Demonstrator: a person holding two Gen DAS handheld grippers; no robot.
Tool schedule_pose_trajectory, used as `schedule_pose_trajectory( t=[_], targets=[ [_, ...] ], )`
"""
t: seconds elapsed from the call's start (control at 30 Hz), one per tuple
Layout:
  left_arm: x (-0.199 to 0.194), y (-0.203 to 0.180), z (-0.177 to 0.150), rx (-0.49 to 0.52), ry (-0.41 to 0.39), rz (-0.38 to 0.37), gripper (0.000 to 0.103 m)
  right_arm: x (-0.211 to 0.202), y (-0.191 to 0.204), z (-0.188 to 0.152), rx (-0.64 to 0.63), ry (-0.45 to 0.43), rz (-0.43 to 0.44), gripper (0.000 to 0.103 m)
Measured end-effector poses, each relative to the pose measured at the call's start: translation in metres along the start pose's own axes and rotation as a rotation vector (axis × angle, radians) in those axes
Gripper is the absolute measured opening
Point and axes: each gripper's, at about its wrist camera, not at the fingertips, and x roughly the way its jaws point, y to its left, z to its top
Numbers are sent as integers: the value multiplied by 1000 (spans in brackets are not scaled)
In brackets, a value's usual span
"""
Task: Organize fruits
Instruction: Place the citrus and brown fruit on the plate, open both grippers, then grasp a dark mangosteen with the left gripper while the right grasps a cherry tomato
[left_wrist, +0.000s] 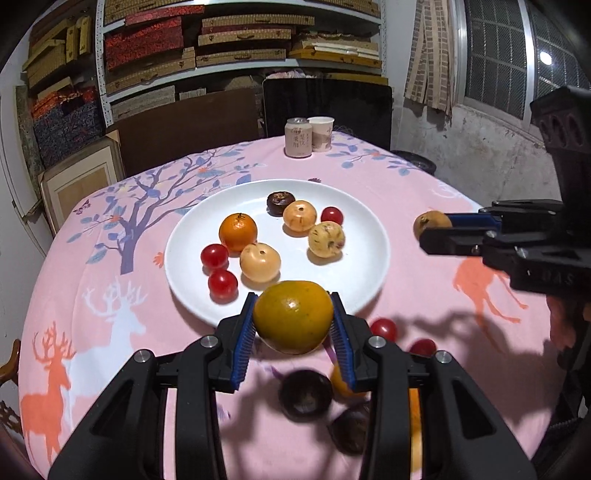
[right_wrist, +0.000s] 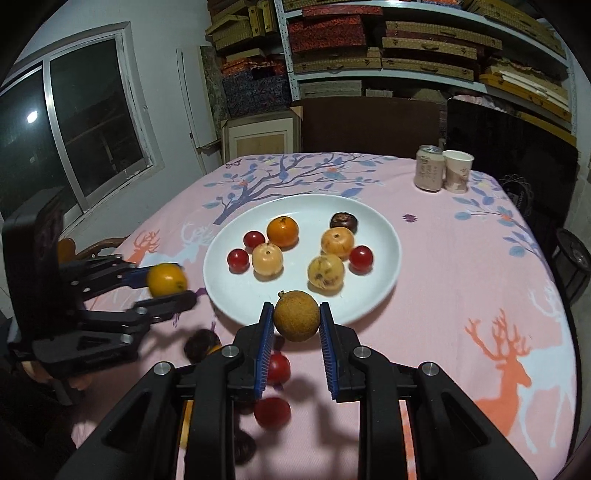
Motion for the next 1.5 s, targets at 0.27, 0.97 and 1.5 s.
schedule_pose_trajectory(
  t=[0.27, 0.97, 1.5],
  targets=[
    [60, 16, 14, -16, 77, -23, 37, 81, 7, 11, -10, 110, 31, 25],
    [-8, 23, -20, -64, 0, -50, 66, 1, -9, -30, 74, -7, 39, 43],
    [-28, -20, -88, -18, 89, -56, 67, -17, -33, -115, 230, 52, 56, 48]
  ],
)
